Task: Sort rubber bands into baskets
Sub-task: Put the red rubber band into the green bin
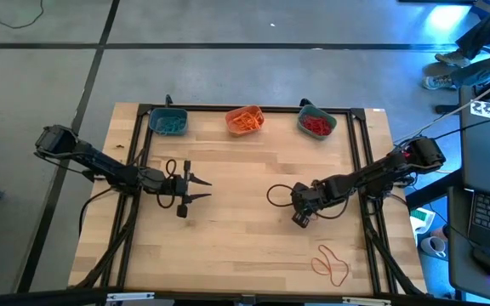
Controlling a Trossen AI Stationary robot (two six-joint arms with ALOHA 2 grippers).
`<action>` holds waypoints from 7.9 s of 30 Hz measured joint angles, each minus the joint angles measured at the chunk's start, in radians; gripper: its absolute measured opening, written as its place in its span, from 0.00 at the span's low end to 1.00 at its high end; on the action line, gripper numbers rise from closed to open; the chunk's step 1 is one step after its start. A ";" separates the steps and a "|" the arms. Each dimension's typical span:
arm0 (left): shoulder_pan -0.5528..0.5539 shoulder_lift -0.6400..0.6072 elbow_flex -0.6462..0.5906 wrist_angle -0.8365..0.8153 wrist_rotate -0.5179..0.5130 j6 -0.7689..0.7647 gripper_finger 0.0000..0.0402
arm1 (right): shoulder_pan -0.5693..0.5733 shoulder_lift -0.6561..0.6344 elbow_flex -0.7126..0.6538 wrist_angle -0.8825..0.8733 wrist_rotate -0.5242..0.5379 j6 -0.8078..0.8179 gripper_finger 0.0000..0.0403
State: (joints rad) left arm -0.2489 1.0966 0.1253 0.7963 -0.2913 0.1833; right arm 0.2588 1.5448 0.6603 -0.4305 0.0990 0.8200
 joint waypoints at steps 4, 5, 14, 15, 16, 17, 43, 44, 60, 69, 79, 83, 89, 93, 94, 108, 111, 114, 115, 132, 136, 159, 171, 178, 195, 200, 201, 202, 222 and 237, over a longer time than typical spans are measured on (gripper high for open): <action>0.000 0.000 0.000 0.000 0.000 0.000 0.36 | 0.000 -0.001 -0.002 0.012 0.011 -0.039 0.05; 0.000 0.000 0.000 0.000 0.000 -0.001 0.36 | 0.000 -0.002 -0.001 0.013 0.008 -0.050 0.04; 0.000 0.000 0.000 0.000 0.000 -0.005 0.36 | -0.009 -0.068 0.090 -0.062 0.075 -0.178 0.02; 0.000 0.000 0.000 0.000 0.000 -0.005 0.36 | -0.011 -0.084 0.099 -0.074 0.094 -0.197 0.02; 0.000 0.000 0.000 0.000 0.000 -0.005 0.36 | -0.017 -0.099 0.106 -0.094 0.103 -0.207 0.01; 0.000 0.000 0.000 0.000 0.000 -0.004 0.36 | -0.024 -0.115 0.110 -0.113 0.116 -0.223 0.01; 0.000 0.000 -0.001 0.001 0.000 0.011 0.36 | -0.590 -0.401 0.129 -0.100 0.433 -0.764 0.01; 0.000 0.000 -0.001 0.001 0.000 0.014 0.36 | -0.608 -0.401 0.129 -0.092 0.433 -0.780 0.01; 0.001 0.000 -0.001 -0.004 -0.001 0.018 0.36 | -0.760 -0.369 0.129 -0.093 0.381 -1.013 0.01; 0.001 0.000 -0.001 -0.007 -0.001 0.022 0.36 | -0.847 -0.251 0.129 -0.054 0.411 -1.064 0.01; 0.001 0.000 -0.001 -0.008 -0.001 0.022 0.36 | -0.934 -0.145 0.128 0.017 0.335 -0.996 0.18; 0.001 0.000 -0.001 -0.008 -0.001 0.022 0.36 | -0.932 -0.162 0.157 -0.080 0.365 -0.977 0.35; 0.001 0.000 -0.001 -0.008 -0.001 0.017 0.36 | -0.902 -0.237 0.274 -0.381 0.053 -0.805 0.50; 0.001 0.000 -0.001 -0.009 -0.001 0.003 0.36 | -0.785 -0.309 0.278 -0.493 -0.130 -0.660 0.51; 0.001 0.000 -0.001 -0.009 -0.001 0.002 0.36 | -0.746 -0.322 0.274 -0.514 -0.151 -0.621 0.51; 0.001 0.000 -0.001 -0.014 -0.001 -0.001 0.36 | -0.050 -0.349 0.190 -0.605 -0.207 0.158 0.48; 0.001 0.000 -0.001 -0.007 -0.001 -0.001 0.36 | 0.100 -0.349 0.171 -0.555 -0.198 0.337 0.48; 0.001 0.000 -0.001 -0.007 -0.001 0.003 0.36 | 0.233 -0.342 0.148 -0.454 -0.189 0.491 0.48; 0.001 0.000 -0.001 -0.007 -0.001 0.004 0.36 | 0.276 -0.331 0.142 -0.407 -0.186 0.532 0.48; 0.001 0.000 -0.001 -0.030 -0.001 -0.037 0.36 | 0.607 0.044 0.119 -0.125 -0.154 0.550 0.46; 0.001 0.000 -0.001 -0.031 -0.001 -0.070 0.36 | 0.602 0.065 0.120 -0.164 -0.154 0.537 0.30; 0.001 0.000 -0.001 -0.053 0.000 -0.081 0.36 | 0.414 0.071 0.223 -0.483 0.265 0.467 0.01; 0.001 -0.003 -0.001 -0.045 -0.001 -0.091 0.36 | 0.238 0.070 0.223 -0.479 0.276 0.166 0.00; 0.001 -0.111 0.000 -0.087 -0.001 -0.066 0.36 | 0.181 0.070 0.224 -0.547 0.320 0.138 0.00; 0.001 -0.339 0.000 -0.380 -0.034 -0.099 0.36 | 0.098 -0.027 0.224 -0.567 0.407 -0.012 0.00; 0.001 -0.363 0.000 -0.377 -0.038 -0.101 0.36 | 0.098 -0.118 0.224 -0.568 0.472 -0.018 0.00; 0.001 -0.366 0.000 -0.380 -0.038 -0.102 0.36 | 0.098 -0.137 0.224 -0.569 0.488 -0.018 0.00; 0.001 -0.367 0.000 -0.383 -0.038 -0.103 0.36 | 0.098 -0.154 0.224 -0.572 0.502 -0.021 0.00; 0.001 -0.363 0.000 -0.420 0.024 -0.119 0.36 | -0.284 -0.417 0.225 -0.542 0.651 -0.316 0.00; 0.001 -0.363 0.000 -0.421 0.024 -0.106 0.36 | -0.656 -0.408 0.203 -0.272 0.682 -0.553 0.00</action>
State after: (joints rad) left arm -0.2478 0.7334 0.1253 0.3758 -0.2676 0.0776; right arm -0.3977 1.1371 0.8633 -0.7027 0.7806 0.2671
